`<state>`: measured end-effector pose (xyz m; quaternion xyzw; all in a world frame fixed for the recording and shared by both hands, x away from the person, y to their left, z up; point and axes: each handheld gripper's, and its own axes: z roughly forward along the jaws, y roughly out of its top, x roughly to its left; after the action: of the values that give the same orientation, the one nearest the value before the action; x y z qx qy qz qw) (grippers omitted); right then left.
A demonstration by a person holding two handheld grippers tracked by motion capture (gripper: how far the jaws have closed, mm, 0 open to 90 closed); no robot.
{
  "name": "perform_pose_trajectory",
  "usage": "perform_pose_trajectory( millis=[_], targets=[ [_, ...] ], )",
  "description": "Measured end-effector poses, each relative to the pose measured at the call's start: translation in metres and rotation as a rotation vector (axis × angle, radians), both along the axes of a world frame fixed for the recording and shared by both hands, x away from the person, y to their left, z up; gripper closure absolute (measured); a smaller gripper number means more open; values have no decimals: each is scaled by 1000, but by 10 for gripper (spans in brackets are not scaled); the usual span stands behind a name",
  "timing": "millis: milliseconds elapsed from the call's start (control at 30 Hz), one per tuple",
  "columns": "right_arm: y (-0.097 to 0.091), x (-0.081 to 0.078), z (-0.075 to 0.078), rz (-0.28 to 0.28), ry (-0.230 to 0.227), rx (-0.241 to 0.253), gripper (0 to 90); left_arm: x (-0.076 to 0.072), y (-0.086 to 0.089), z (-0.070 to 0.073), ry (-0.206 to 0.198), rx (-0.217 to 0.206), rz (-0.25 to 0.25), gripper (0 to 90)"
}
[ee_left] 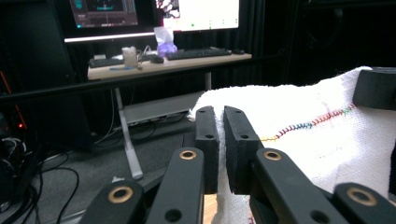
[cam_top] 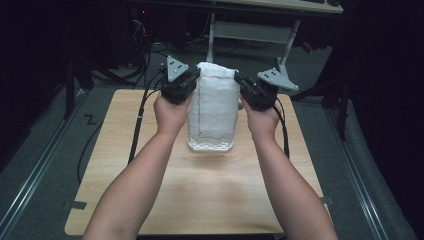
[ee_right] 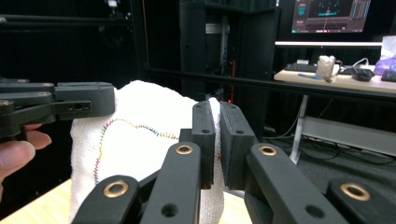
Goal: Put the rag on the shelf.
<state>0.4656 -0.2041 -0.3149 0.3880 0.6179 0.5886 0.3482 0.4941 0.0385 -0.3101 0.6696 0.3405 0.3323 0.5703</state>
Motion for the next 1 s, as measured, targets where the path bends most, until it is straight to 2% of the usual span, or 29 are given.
perform_pose_trajectory(
  millis=[100, 233, 267, 333, 367, 400, 500, 533, 667, 733, 800, 833, 867, 900, 933, 1000],
  targets=[
    [1, 10, -3, 3, 9, -6, 857, 9, 1, -1, 19, -4, 7, 850],
    [2, 27, -8, -4, 41, -9, 857, 25, 0, -9, 56, -12, 14, 848],
    [2, 31, -9, -8, 50, -11, 857, 25, 0, -9, 56, -12, 14, 847],
    [2, 33, -10, -10, 60, -14, 856, 31, 0, -13, 77, -16, 20, 847],
    [3, 39, -13, -13, 73, -25, 856, 38, -1, -18, 105, -14, 24, 845],
    [3, 39, -13, -13, 73, -25, 856, 38, -1, -18, 105, -14, 24, 844],
    [4, 48, -20, -20, 106, -51, 856, 48, -2, -27, 155, -16, 18, 842],
    [4, 50, -22, -24, 115, -55, 856, 52, -2, -31, 179, -13, 12, 841],
    [1, 61, -33, -40, 166, -80, 856, 59, -6, -43, 232, 10, 6, 831],
    [2, 65, -39, -48, 184, -102, 856, 61, -7, -48, 253, 16, 11, 810],
    [2, 68, -43, -53, 207, -110, 850, 64, -4, -51, 286, -2, 11, 740],
    [2, 69, -45, -48, 222, -113, 828, 66, -2, -52, 311, -19, -6, 693],
    [4, 70, -47, -31, 237, -120, 764, 65, -1, -52, 313, -15, -1, 669],
    [4, 70, -47, -31, 237, -120, 764, 65, 0, -53, 284, -8, 11, 669],
    [5, 70, -47, -28, 234, -125, 744, 63, 0, -53, 288, -28, 10, 658],
    [7, 69, -48, -18, 235, -131, 735, 62, 1, -53, 292, -29, 7, 651]
  ],
)
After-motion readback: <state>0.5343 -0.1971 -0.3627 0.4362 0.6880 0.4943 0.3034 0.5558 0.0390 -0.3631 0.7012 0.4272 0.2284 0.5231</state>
